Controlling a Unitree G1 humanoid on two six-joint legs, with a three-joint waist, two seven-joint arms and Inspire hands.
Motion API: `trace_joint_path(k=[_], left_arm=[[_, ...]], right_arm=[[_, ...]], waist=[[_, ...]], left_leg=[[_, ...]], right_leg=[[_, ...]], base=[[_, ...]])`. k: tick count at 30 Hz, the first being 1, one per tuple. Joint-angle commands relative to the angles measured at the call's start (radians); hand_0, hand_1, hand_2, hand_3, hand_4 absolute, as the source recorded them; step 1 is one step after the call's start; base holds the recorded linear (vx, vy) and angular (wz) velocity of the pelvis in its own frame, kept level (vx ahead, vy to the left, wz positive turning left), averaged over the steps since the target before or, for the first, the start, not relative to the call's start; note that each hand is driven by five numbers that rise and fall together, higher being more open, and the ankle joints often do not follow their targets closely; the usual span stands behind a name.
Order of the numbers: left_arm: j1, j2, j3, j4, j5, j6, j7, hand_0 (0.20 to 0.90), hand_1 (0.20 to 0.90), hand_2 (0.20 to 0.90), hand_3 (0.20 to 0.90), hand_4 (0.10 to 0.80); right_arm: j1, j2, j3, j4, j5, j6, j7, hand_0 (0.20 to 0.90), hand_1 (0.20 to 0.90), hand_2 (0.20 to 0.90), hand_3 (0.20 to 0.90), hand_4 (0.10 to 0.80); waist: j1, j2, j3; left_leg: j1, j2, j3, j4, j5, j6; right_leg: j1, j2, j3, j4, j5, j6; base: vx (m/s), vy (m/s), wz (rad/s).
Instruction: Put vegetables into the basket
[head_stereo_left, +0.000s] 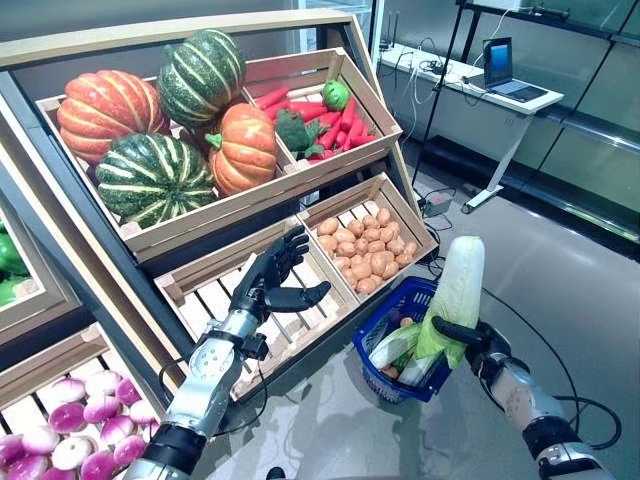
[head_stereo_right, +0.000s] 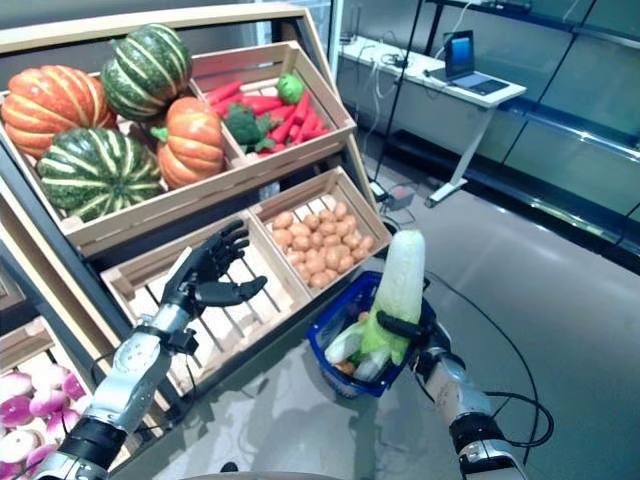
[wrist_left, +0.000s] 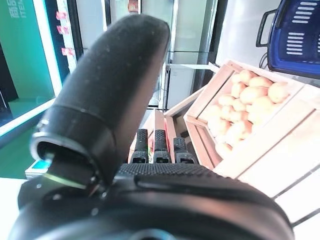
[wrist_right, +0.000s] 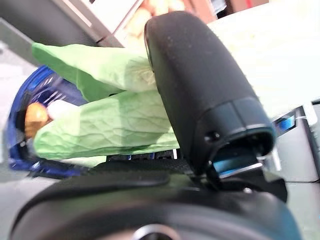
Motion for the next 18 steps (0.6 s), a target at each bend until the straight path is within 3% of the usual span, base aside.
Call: trace_joint_path(k=[1,7,18], left_arm=[[-0.185,0.039,0.007,0.000,-0.081,-0.116,0.017,0.900,0.900,0.900,0.900,0.800],[-0.250,0.060,-0.032,0.036,-0.110,-0.156,0.060,0.900,0.900,0.900,0.900,0.800],[-0.300,0.049,-0.105,0.083,-0.176,-0.236,0.080,0.900,0.900,0.900,0.900,0.800]], right_arm=[[-0.271,-0.119,-0.059,0.030,0.043,-0.206,-0.058,0.300,0.300,0.300,0.300,0.400],[-0.418,-0.183,-0.043,0.153,0.065,-0.217,-0.051,0.300,0.300,0.300,0.300,0.400],[-0.572,-0.287,-0.080,0.335,0.193,-0.225,-0.003,0.300,0.300,0.300,0.300,0.400]], waist=[[0.051,0.024,0.114],[0.069,0.034,0.239],[0.065,0.087,0.342]], left_leg=[[-0.116,0.008,-0.060,0.227,-0.141,0.012],[-0.319,0.033,-0.090,0.504,-0.227,0.014],[-0.617,0.016,-0.111,0.959,-0.449,0.047]], right_leg=[[-0.130,-0.024,-0.022,0.274,-0.087,-0.067],[-0.265,-0.082,-0.017,0.489,-0.154,-0.082],[-0.624,-0.193,0.046,0.993,-0.324,-0.111]], base=[[-0.365,-0.054,0.08],[-0.258,-0.013,0.10],[-0.123,0.078,0.13]])
